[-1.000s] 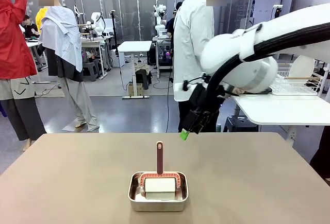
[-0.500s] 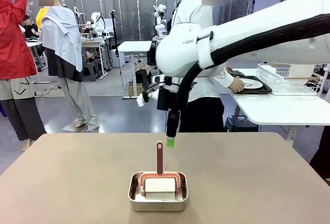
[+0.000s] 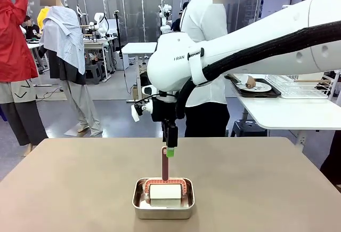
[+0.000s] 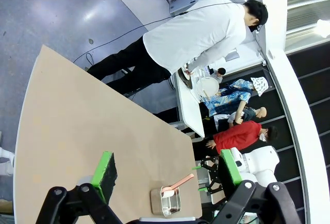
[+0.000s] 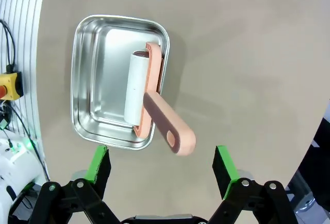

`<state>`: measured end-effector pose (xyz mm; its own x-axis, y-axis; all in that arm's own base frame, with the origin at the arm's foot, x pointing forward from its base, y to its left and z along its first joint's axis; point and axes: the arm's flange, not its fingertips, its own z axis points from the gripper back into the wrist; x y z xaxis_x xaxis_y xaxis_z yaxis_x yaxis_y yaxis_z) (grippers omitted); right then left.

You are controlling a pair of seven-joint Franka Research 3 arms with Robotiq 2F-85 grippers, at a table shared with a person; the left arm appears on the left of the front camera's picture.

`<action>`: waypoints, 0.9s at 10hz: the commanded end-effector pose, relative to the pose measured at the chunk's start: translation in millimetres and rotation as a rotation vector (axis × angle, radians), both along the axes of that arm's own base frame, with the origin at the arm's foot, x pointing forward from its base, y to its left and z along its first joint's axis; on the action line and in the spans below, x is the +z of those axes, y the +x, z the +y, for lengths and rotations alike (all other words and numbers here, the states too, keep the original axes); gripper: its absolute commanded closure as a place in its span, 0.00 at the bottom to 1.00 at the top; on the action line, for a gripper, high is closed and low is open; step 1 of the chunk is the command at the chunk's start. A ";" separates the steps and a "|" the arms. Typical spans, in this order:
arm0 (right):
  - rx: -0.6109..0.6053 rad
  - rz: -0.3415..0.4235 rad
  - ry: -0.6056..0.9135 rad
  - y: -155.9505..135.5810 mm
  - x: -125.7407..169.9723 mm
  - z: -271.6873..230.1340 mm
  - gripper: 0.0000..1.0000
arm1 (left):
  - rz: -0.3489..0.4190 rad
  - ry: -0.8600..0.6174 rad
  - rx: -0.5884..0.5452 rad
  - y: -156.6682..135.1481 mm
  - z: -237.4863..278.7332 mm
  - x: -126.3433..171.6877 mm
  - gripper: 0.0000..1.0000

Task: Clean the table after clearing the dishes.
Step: When the right (or left) Handle tray is removed, use the right hand (or left hand) to clean the right (or left) side of the table with the Lint Roller.

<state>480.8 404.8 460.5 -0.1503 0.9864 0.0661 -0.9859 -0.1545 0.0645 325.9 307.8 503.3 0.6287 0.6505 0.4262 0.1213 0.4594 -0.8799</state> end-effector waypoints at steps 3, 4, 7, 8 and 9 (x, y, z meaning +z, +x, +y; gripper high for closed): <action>-0.020 0.102 0.058 20.7 -18.0 8.2 0.00 | -0.007 -0.003 -0.009 -0.9 3.1 4.9 0.00; -0.032 0.107 0.060 22.4 -25.1 10.2 0.00 | -0.007 -0.003 -0.009 -0.9 3.1 4.9 0.00; -0.028 0.169 0.024 25.7 -43.8 12.9 0.00 | -0.007 -0.003 -0.009 -0.9 3.1 4.9 0.00; -0.016 0.176 0.005 25.5 -46.1 15.7 0.00 | -0.007 -0.003 -0.009 -0.9 3.1 4.9 0.00; -0.018 0.180 -0.001 25.8 -46.4 15.8 0.00 | -0.007 -0.003 -0.009 -0.9 3.1 4.9 0.00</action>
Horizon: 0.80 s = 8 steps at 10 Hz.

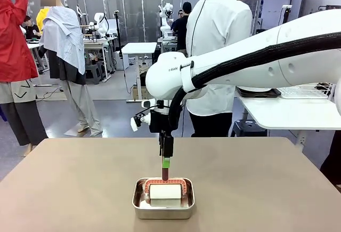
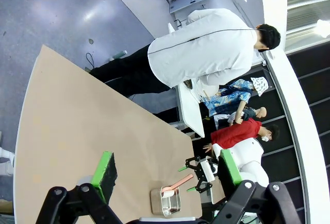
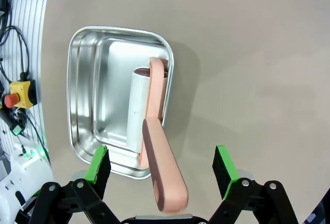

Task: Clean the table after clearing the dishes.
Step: When the right (or left) Handle tray is removed, use the right hand (or left hand) to clean the right (or left) side of the table with the Lint Roller.

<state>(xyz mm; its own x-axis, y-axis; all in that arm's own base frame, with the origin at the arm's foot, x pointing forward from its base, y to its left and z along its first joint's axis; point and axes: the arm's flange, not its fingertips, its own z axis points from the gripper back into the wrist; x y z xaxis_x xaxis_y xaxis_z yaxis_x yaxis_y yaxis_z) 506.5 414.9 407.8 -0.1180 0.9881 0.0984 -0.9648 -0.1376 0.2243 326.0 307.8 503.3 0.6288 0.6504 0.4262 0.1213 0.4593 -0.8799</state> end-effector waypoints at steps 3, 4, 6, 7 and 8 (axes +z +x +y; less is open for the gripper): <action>-0.008 0.035 -0.003 1.9 2.2 4.9 0.57 | -0.007 -0.003 -0.009 -0.9 3.1 4.9 0.00; -0.011 0.035 -0.006 2.7 2.6 4.4 1.00 | -0.007 -0.003 -0.009 -0.9 3.1 4.9 0.00; -0.016 0.038 -0.008 6.1 5.4 2.5 1.00 | -0.007 -0.003 -0.009 -0.9 3.1 4.9 0.00; -0.010 0.051 -0.024 6.8 4.1 2.8 1.00 | -0.007 -0.003 -0.009 -0.9 3.1 4.9 0.00; -0.019 0.050 -0.029 7.7 3.6 2.5 1.00 | -0.007 -0.003 -0.009 -0.9 3.1 4.9 0.00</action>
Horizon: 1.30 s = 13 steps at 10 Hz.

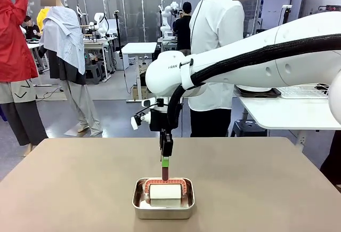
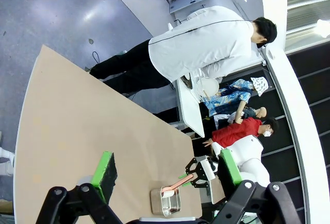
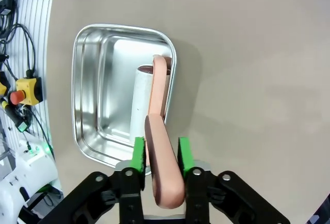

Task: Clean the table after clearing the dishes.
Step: When the right (or left) Handle tray is removed, use the right hand (or left hand) to clean the right (or left) side of the table with the Lint Roller.

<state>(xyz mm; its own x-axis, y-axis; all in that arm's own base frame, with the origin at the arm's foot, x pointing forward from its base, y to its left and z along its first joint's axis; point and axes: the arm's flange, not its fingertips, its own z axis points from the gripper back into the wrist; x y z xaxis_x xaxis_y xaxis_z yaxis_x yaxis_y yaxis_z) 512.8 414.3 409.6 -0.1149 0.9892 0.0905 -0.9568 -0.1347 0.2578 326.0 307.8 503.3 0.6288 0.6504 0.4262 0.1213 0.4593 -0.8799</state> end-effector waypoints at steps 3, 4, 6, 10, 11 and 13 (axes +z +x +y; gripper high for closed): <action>-0.027 0.034 -0.024 -0.6 5.1 1.0 1.00 | -0.007 -0.003 -0.009 -0.9 3.1 4.9 0.00; -0.083 0.045 -0.068 -4.0 10.1 2.3 1.00 | -0.007 -0.003 -0.009 -0.9 3.1 4.9 0.00; -0.244 -0.027 -0.064 -24.6 52.6 -5.6 1.00 | -0.007 -0.003 -0.009 -0.9 3.1 4.9 0.00; -0.885 -0.027 0.304 -58.5 109.0 -123.9 1.00 | -0.007 -0.003 -0.009 -0.9 3.1 4.9 0.00; -1.120 -0.032 0.288 -64.0 99.6 -158.6 1.00 | -0.007 -0.003 -0.009 -0.9 3.1 4.9 0.00; -1.422 0.109 0.474 -66.0 68.6 -215.9 1.00 | -0.007 -0.003 -0.009 -0.9 3.1 4.9 0.00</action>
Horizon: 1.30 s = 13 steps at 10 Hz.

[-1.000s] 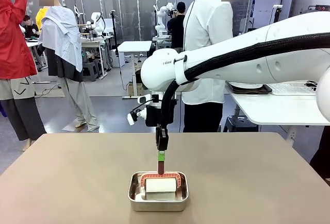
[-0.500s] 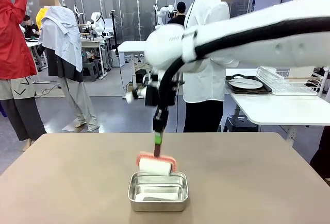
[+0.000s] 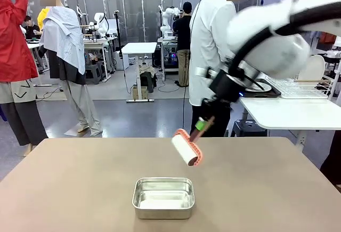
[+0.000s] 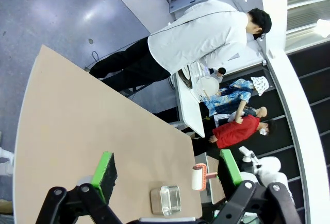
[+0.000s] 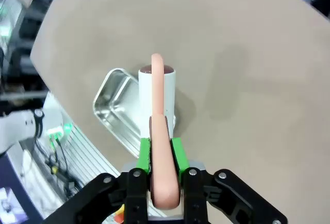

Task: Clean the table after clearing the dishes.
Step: When the right (or left) Handle tray is removed, use the right hand (or left hand) to clean the right (or left) side of the table with the Lint Roller.

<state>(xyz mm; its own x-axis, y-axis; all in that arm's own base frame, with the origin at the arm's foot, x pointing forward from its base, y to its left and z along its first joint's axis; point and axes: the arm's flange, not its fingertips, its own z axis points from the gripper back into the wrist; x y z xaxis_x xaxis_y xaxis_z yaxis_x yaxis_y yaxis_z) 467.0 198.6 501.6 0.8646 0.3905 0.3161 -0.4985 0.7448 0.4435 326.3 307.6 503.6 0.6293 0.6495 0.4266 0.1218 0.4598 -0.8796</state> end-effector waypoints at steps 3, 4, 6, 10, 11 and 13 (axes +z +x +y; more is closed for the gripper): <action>-0.426 0.063 0.279 3.6 -72.5 -52.3 1.00 | -0.007 -0.004 -0.008 -1.3 3.4 4.7 0.00; -0.471 0.058 0.300 11.4 -78.8 -64.6 1.00 | -0.007 -0.004 -0.008 -1.3 3.4 4.7 0.00; -0.463 0.121 0.255 3.4 -79.6 -73.2 1.00 | -0.007 -0.004 -0.008 -1.3 3.4 4.7 0.00; -0.455 0.113 0.263 9.5 -85.3 -72.9 0.79 | -0.007 -0.004 -0.008 -1.3 3.4 4.7 0.00; -0.407 0.125 0.199 16.2 -92.9 -77.3 0.79 | -0.007 -0.004 -0.008 -1.3 3.4 4.7 0.00; -0.365 0.175 0.177 25.9 -106.7 -83.6 0.79 | -0.007 -0.004 -0.008 -1.3 3.4 4.7 0.00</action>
<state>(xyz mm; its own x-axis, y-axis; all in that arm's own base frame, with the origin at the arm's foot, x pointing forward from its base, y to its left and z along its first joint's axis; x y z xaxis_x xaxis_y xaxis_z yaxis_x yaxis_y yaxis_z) 480.4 118.8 396.1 0.9782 -0.0373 0.2045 -0.1049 0.7606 0.6407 326.3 307.8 503.5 0.6292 0.6498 0.4265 0.1216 0.4597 -0.8797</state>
